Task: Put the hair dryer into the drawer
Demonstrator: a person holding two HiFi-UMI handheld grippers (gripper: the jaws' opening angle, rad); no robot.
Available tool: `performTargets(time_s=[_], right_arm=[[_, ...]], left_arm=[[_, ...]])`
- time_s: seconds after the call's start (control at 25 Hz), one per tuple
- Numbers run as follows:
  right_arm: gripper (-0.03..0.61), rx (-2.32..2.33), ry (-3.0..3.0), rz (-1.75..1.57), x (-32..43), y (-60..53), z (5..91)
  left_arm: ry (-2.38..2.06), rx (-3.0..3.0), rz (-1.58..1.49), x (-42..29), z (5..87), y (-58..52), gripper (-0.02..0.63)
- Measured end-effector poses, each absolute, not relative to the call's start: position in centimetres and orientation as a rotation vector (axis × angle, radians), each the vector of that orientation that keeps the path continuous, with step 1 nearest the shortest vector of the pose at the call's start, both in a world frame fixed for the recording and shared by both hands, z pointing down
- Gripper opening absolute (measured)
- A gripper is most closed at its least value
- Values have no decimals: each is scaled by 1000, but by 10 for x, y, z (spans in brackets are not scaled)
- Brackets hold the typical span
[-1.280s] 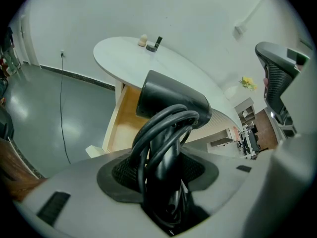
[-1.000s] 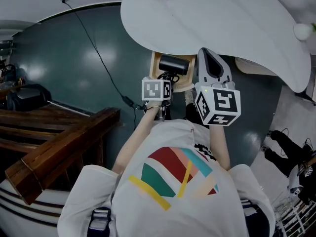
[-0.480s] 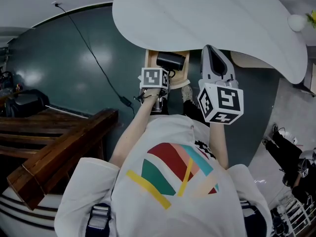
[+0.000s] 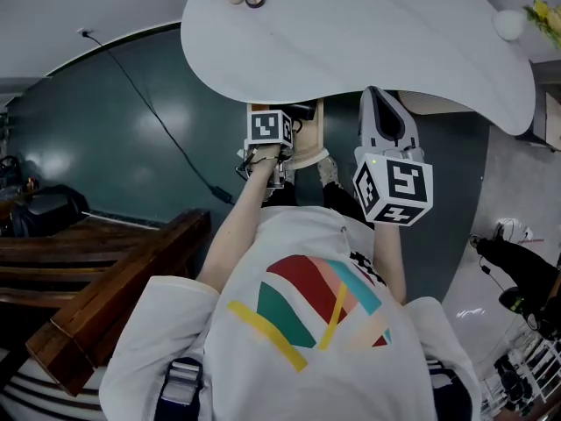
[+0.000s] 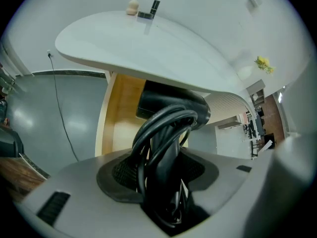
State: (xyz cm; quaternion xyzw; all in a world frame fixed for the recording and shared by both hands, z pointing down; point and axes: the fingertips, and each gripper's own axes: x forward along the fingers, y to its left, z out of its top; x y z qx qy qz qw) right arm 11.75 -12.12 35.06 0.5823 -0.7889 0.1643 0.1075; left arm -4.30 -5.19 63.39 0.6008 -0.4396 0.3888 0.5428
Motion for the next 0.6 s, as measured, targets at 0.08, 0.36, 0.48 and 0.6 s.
performTargets(time_s=[0.08, 0.36, 0.48, 0.6], right_arm=[[11, 1719, -2301, 484, 122, -123, 354], [12, 1678, -2234, 498, 120, -120, 368], [11, 1660, -2205, 495, 118, -121, 374], [11, 1645, -2180, 487, 115, -118, 379]], left_arm=[[-1046, 1442, 931, -40, 637, -62, 225], [-1026, 1476, 923, -33, 649, -71, 225], [-1021, 1492, 917, -32, 654, -80, 225], [-1032, 1521, 876, -36, 658, -87, 225]])
